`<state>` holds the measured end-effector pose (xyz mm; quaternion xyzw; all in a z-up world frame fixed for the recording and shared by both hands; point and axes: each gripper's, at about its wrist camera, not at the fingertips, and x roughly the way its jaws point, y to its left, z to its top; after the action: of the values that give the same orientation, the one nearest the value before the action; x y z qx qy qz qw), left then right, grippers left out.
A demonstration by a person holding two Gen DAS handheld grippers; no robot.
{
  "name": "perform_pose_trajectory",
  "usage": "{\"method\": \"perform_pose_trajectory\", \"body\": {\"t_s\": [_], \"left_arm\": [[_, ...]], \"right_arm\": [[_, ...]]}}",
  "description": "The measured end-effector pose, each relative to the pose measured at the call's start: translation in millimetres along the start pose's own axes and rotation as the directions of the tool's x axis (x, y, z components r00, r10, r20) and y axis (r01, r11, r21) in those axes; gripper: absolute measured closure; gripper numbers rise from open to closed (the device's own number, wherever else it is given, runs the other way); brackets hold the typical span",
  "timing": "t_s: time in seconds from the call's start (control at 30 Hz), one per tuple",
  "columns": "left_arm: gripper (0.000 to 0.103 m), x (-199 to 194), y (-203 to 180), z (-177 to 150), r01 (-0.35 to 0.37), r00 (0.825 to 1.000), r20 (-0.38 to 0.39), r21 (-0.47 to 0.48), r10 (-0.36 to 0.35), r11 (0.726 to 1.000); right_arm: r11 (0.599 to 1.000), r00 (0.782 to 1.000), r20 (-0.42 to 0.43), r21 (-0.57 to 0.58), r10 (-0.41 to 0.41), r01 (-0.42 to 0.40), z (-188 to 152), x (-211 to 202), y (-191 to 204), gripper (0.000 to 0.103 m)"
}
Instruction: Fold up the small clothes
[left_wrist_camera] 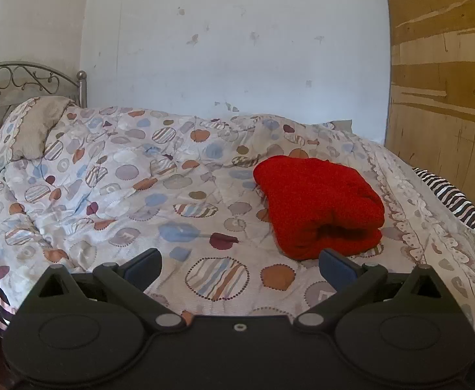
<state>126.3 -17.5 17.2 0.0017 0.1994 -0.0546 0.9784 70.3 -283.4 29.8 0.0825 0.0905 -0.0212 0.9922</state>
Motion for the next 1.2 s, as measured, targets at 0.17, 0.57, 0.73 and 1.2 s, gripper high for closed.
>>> {"method": "perform_pose_trajectory", "body": {"t_s": [0.17,0.57,0.73,1.2], "left_arm": [[0.001,0.8,1.2,0.1,0.001,1.000,-0.002,-0.006,-0.001,1.000],[0.001,1.7,0.8,-0.4,0.000,1.000,-0.005,-0.004,0.000,1.000],[0.001,2.2,1.0,-0.5,0.000,1.000,-0.006,-0.006,0.000,1.000],[0.001,7.6,-5.7,-7.0,0.011,1.000,-0.018,0.010,-0.011,1.000]], "right_arm": [[1.000,1.000,-0.012,0.011,0.005,-0.005,-2.3,0.6,0.6,0.000],[1.000,1.000,-0.026,0.010,0.012,-0.012,-3.1,3.2,3.7,0.000],[1.000,0.999,-0.030,0.011,0.013,-0.012,-3.7,3.9,4.5,0.000],[1.000,0.999,-0.044,0.011,0.016,-0.015,-6.3,8.1,5.4,0.000]]}}
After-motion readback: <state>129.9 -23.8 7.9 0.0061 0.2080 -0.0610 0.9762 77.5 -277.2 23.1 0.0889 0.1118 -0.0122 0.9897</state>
